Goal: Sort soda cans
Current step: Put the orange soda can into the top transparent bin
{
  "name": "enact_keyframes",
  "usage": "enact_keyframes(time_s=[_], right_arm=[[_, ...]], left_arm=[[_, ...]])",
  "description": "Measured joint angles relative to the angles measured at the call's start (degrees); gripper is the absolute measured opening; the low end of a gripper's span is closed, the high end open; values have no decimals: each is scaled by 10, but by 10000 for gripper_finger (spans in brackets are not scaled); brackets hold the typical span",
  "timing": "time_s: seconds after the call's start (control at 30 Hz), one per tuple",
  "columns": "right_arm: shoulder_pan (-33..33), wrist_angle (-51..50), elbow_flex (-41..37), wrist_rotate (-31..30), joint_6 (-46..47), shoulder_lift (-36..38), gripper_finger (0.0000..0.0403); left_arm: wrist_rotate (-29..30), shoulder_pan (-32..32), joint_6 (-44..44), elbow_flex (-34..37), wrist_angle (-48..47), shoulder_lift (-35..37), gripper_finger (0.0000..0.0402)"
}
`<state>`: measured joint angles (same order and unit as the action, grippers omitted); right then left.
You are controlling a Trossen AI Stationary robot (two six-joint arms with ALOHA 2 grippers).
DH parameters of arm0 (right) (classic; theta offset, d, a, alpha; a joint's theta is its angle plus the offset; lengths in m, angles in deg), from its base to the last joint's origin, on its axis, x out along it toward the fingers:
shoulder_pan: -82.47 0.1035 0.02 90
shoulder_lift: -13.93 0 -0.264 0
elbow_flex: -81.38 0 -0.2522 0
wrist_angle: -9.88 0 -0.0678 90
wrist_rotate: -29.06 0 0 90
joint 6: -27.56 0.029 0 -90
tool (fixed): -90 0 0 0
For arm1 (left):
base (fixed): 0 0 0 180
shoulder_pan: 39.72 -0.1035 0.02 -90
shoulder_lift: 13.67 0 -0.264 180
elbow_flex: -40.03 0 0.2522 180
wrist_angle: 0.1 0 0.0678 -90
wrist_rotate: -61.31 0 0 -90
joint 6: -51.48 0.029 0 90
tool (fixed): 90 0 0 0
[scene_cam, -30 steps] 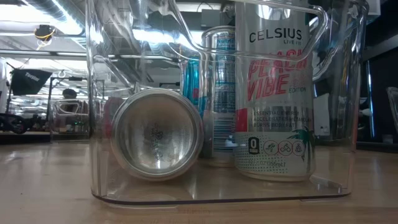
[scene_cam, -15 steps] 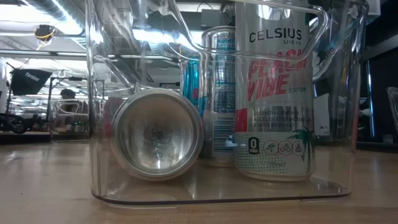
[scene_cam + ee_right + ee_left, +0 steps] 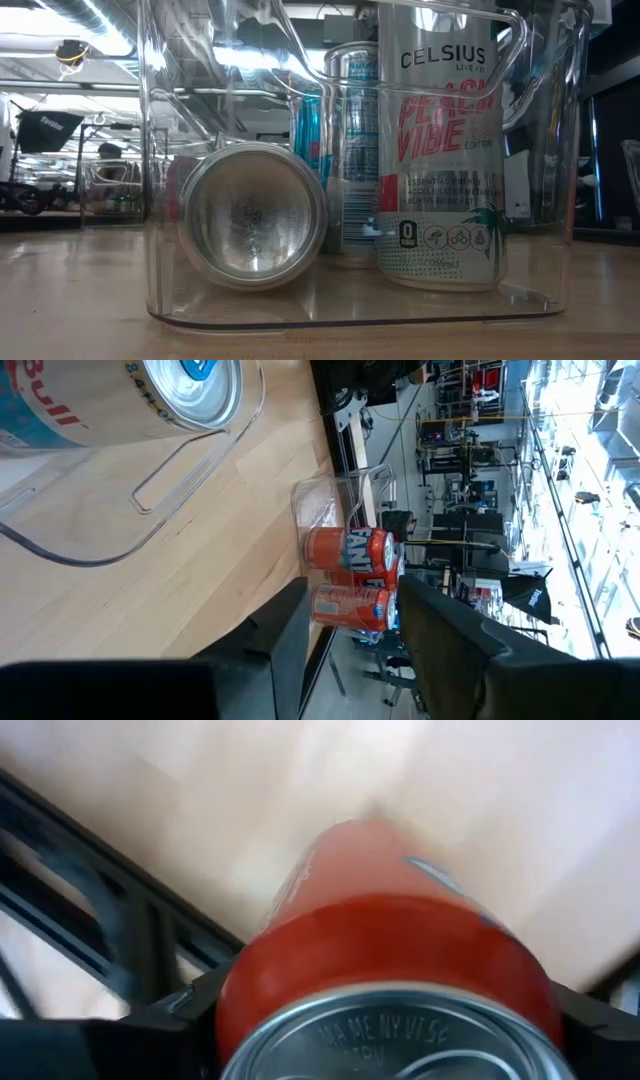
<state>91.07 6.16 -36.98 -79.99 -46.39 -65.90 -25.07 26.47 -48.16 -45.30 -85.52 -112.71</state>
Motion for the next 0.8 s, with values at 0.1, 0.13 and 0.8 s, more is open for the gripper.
enact_keyframes(time_s=[0.1,0.13,0.8], right_arm=[[0,0,0,0,0,0,154],[0,0,0,0,0,0,154],[0,0,0,2,-1,0,154]], left_arm=[[8,-45,32,-1,-32,18,289],[9,-62,45,-1,-42,26,289],[206,-497,365,-2,-164,253,289]])
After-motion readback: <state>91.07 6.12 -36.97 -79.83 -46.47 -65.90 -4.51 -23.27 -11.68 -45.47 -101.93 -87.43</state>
